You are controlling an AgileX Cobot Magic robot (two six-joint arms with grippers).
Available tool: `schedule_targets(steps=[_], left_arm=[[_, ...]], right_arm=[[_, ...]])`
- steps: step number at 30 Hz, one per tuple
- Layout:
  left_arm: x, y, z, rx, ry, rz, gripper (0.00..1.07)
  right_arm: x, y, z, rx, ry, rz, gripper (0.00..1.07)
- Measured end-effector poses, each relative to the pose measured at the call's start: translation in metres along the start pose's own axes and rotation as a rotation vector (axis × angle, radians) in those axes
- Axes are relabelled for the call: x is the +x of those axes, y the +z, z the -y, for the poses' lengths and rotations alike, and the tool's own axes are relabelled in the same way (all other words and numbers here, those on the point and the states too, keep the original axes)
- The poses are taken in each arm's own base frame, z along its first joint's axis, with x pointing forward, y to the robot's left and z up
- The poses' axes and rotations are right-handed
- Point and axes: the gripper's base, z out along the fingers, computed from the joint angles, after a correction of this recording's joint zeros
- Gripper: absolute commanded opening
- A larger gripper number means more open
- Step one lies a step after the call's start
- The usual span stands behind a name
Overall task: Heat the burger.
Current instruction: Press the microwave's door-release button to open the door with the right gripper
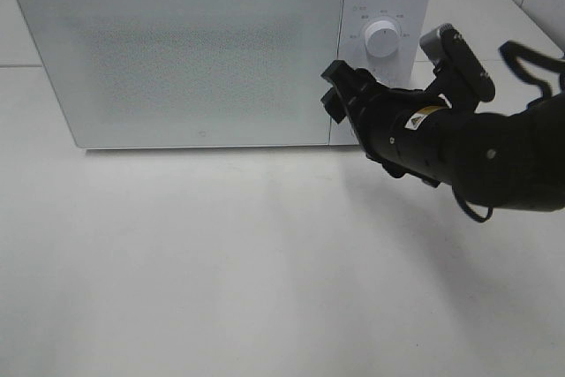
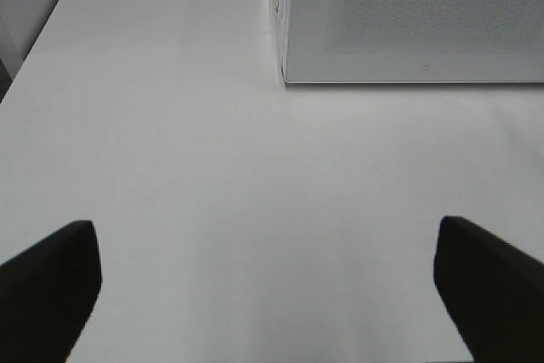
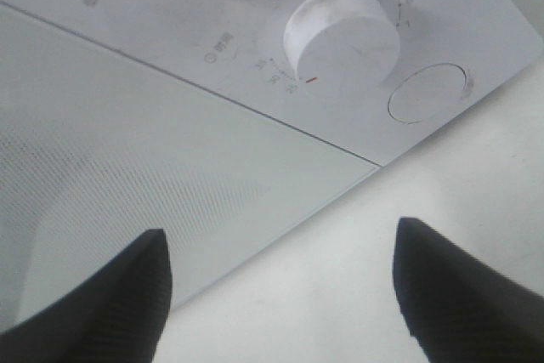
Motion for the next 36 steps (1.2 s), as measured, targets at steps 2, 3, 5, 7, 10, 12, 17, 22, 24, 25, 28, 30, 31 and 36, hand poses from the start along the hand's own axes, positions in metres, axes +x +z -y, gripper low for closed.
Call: schedule_targets(steps=[2, 3, 5, 7, 10, 12, 17, 22, 24, 25, 28, 30, 31, 36], left_arm=[[0.000, 0.000, 0.000, 0.000, 0.000, 0.000, 1.00], [0.000, 0.000, 0.000, 0.000, 0.000, 0.000, 1.00], [0.000, 0.000, 0.000, 0.000, 0.000, 0.000, 1.00], [0.000, 0.000, 0.000, 0.000, 0.000, 0.000, 1.00], [0.000, 0.000, 0.000, 0.000, 0.000, 0.000, 1.00], [0.000, 0.000, 0.000, 0.000, 0.000, 0.000, 1.00], [0.000, 0.000, 0.000, 0.000, 0.000, 0.000, 1.00], [0.000, 0.000, 0.000, 0.000, 0.000, 0.000, 1.00], [0.000, 0.000, 0.000, 0.000, 0.000, 0.000, 1.00], [0.000, 0.000, 0.000, 0.000, 0.000, 0.000, 1.00], [0.000, 0.000, 0.000, 0.000, 0.000, 0.000, 1.00], [0.000, 0.000, 0.000, 0.000, 0.000, 0.000, 1.00], [0.000, 0.000, 0.000, 0.000, 0.000, 0.000, 1.00], [0.000, 0.000, 0.000, 0.000, 0.000, 0.000, 1.00]], right_arm=[[-0.008, -0.008, -0.003, 0.002, -0.097, -0.032, 0.71], [-0.012, -0.011, -0.004, 0.000, -0.140, -0.040, 0.71], [-0.018, -0.018, -0.006, -0.003, -0.262, -0.074, 0.71], [-0.024, -0.025, -0.007, -0.005, -0.361, -0.104, 0.71], [-0.029, -0.037, -0.007, -0.004, -0.491, -0.172, 0.71], [-0.031, -0.045, -0.007, 0.001, -0.558, -0.217, 0.71], [-0.038, -0.067, -0.013, 0.037, -0.706, -0.345, 0.71], [-0.056, -0.097, -0.032, 0.046, -0.760, -0.382, 0.71], [-0.063, -0.117, -0.038, 0.033, -0.771, -0.369, 0.71], [-0.063, -0.117, -0.038, 0.033, -0.771, -0.369, 0.71], [-0.068, -0.135, -0.039, 0.033, -0.797, -0.367, 0.71], [-0.070, -0.148, -0.037, 0.046, -0.819, -0.379, 0.71], [-0.070, -0.148, -0.037, 0.046, -0.819, -0.379, 0.71], [-0.072, -0.175, -0.031, 0.081, -0.842, -0.422, 0.71]])
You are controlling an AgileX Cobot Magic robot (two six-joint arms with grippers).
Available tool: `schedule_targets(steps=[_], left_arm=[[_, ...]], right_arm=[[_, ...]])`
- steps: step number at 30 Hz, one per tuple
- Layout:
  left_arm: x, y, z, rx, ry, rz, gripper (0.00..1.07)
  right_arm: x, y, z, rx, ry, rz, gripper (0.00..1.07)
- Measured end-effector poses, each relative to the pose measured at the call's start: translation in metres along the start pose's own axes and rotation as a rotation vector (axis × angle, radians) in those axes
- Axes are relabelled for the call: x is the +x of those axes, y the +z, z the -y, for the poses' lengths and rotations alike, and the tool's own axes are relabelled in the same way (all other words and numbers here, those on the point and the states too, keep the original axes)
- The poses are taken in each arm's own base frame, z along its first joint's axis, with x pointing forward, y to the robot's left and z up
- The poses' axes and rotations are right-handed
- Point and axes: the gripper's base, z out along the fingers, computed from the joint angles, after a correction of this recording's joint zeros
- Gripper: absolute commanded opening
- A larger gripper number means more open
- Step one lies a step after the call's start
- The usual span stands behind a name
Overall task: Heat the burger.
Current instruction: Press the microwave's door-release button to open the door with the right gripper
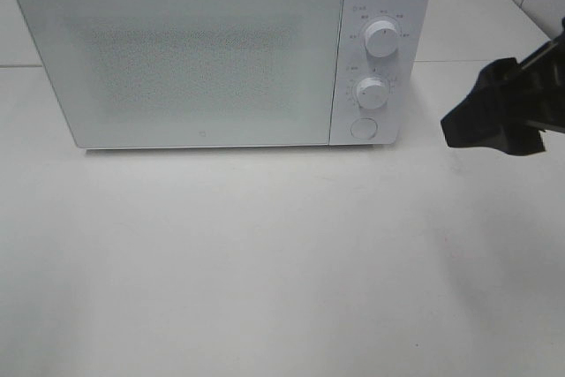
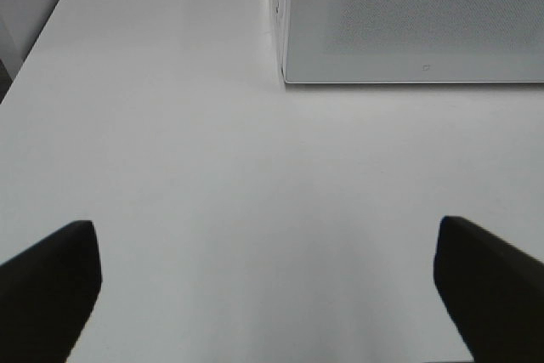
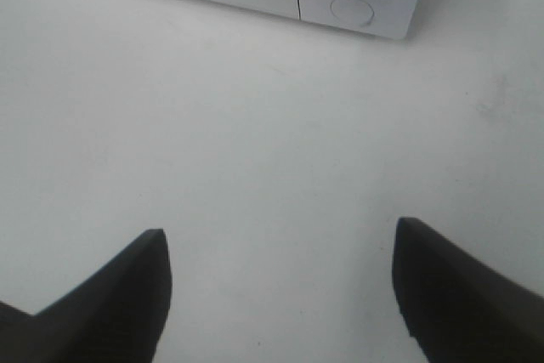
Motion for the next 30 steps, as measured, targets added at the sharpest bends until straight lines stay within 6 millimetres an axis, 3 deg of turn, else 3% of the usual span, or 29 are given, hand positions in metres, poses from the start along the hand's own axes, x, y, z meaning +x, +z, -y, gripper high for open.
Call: schedule_targets(steps=[6, 11, 20, 30], left_arm=[[0.000, 0.000, 0.000, 0.000, 0.000, 0.000, 1.00], [0.000, 0.000, 0.000, 0.000, 0.000, 0.000, 1.00], [0.000, 0.000, 0.000, 0.000, 0.000, 0.000, 1.00], [0.000, 0.000, 0.000, 0.000, 0.000, 0.000, 1.00]], right_arm=[[0.016, -0.024, 0.003, 0.004, -0.030, 0.012, 0.71], [0.047, -0.055, 0.011, 0.002, -0.023, 0.128, 0.71], [0.098, -0.083, 0.029, 0.113, 0.050, 0.211, 0.78], [0.139, -0.113, 0.027, 0.185, 0.112, 0.357, 0.76]])
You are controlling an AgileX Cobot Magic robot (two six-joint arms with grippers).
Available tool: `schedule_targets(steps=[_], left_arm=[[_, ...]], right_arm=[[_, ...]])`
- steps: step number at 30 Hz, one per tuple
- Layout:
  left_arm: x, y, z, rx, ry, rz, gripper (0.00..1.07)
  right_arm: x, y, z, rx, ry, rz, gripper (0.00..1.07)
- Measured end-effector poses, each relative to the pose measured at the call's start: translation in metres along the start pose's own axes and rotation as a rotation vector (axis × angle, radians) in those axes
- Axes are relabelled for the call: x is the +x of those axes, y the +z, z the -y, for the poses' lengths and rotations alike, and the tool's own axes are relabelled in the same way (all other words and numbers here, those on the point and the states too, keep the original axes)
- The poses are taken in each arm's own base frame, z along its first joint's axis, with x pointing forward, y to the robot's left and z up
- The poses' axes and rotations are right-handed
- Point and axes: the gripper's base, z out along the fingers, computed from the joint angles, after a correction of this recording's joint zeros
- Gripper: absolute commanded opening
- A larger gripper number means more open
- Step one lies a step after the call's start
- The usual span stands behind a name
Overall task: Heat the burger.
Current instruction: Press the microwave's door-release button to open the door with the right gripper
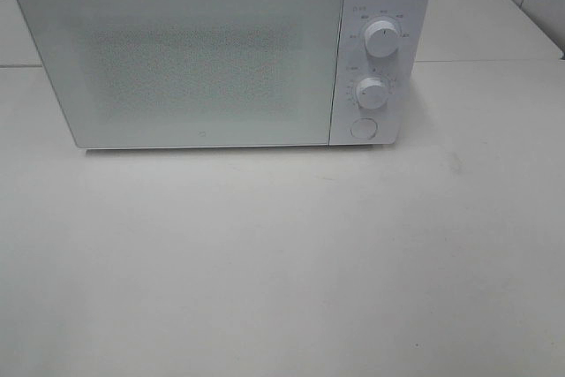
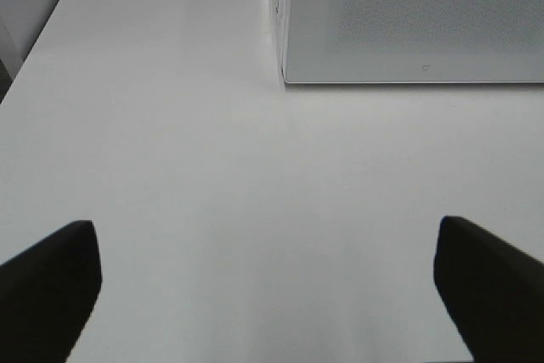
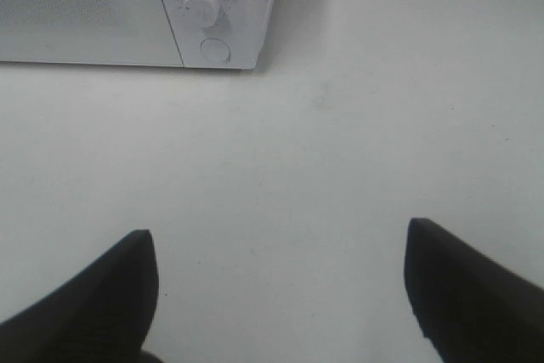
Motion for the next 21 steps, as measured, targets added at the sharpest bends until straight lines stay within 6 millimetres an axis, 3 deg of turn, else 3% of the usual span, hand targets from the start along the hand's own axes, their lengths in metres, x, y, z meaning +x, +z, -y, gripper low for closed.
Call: schedule_targets(steps=[7, 14, 21], left_arm=[[0.000, 0.000, 0.000, 0.000, 0.000, 0.000, 1.00], [0.000, 0.000, 0.000, 0.000, 0.000, 0.000, 1.00], [0.000, 0.000, 0.000, 0.000, 0.000, 0.000, 1.00]], right_arm=[[0.016, -0.022, 0.002, 0.032, 0.031, 0.144, 0.76], [0.029, -0.005, 0.005, 0.065, 0.028, 0.075, 0.76], [0.029, -0.005, 0.005, 0.068, 0.029, 0.076, 0.76]])
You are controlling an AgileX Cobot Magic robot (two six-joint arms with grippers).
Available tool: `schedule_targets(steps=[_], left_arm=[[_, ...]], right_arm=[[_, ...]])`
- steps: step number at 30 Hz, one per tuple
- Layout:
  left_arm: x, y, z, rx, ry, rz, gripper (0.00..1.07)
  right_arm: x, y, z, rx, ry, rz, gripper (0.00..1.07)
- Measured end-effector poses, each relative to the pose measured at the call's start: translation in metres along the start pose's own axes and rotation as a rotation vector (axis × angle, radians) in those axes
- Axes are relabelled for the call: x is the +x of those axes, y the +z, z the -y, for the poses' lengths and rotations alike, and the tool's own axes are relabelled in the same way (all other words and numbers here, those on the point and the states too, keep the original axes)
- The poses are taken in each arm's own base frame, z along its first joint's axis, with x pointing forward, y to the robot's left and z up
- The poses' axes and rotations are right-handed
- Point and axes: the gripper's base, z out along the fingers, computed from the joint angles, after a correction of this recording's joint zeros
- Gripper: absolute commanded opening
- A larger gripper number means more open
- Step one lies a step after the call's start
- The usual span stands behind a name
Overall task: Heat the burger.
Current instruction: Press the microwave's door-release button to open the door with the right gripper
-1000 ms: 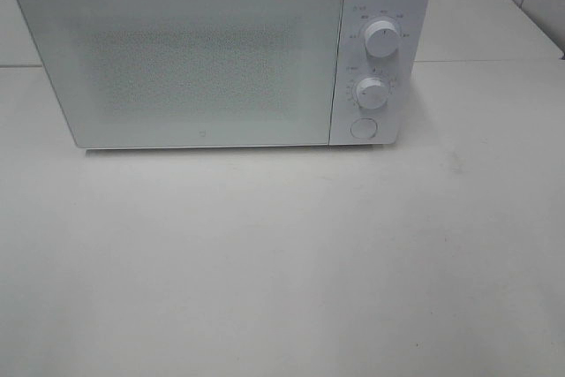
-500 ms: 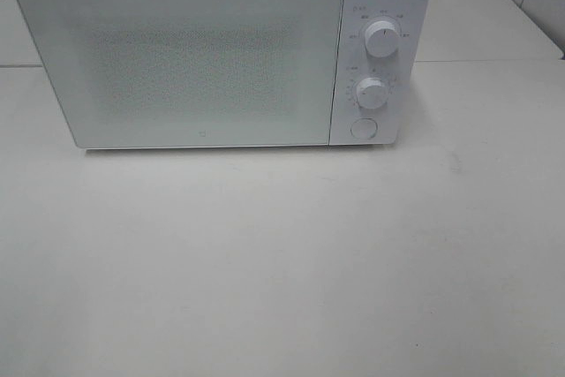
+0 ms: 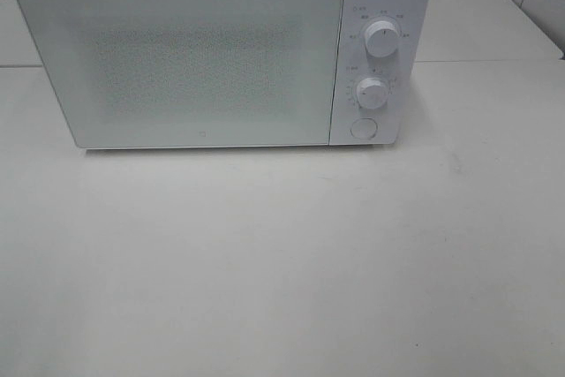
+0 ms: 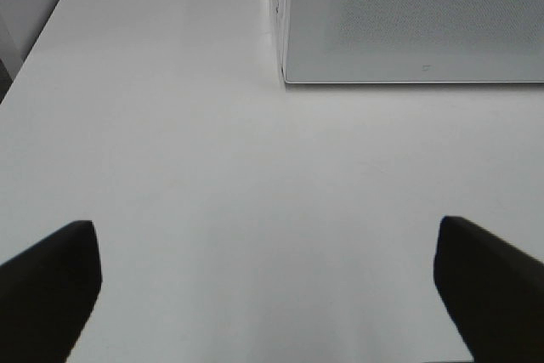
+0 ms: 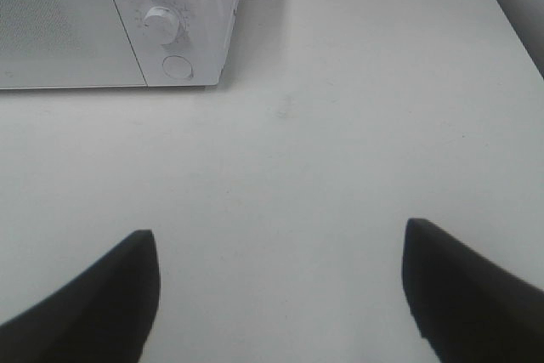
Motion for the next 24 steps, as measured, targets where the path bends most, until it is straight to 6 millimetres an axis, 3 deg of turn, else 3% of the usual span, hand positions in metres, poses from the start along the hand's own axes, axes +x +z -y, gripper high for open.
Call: schedule_targets(steps=[9, 14, 24], left_arm=[[0.000, 0.000, 0.000, 0.000, 0.000, 0.000, 1.00], [0.000, 0.000, 0.000, 0.000, 0.000, 0.000, 1.00], [0.000, 0.000, 0.000, 0.000, 0.000, 0.000, 1.00]], right_arm=[[-0.001, 0.000, -0.001, -0.013, 0.006, 0.006, 0.76], [-0.010, -0.004, -0.003, -0.035, 0.015, 0.083, 0.76], [-0.044, 0.026, -0.007, -0.035, 0.014, 0.099, 0.75]])
